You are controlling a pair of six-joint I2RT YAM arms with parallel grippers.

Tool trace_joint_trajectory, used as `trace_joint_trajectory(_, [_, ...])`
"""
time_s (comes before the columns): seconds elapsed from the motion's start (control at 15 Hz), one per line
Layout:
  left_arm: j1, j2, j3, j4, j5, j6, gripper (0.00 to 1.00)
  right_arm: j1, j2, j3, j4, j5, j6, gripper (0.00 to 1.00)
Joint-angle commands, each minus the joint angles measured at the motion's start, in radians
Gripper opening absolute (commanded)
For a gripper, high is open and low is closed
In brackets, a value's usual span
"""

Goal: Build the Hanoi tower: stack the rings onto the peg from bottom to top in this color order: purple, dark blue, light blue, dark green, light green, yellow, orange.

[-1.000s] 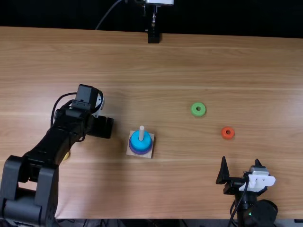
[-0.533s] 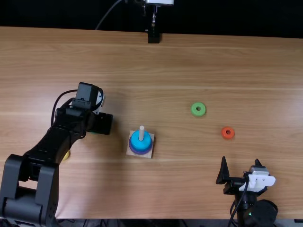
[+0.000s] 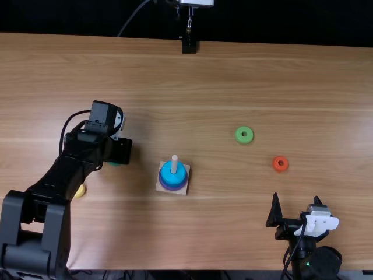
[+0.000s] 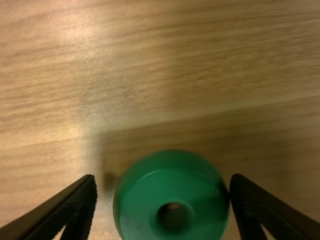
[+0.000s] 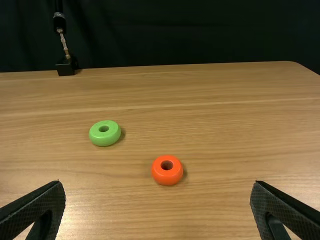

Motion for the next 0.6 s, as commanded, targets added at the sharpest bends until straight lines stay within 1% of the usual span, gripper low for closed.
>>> trace_joint_trajectory(0.0, [0.017,0.016,0.032,-0.014,-0.007,0.009,1.00,-0.010,-0.013,-0.068,-0.075,0.011,-0.001,1.00])
trace_joint_trajectory(0.53, [0.017,0.019,0.022,-0.030,-0.006,0.009,1.00,-0.010,-0.013,-0.068,-0.075,0.011,-0.001,1.00])
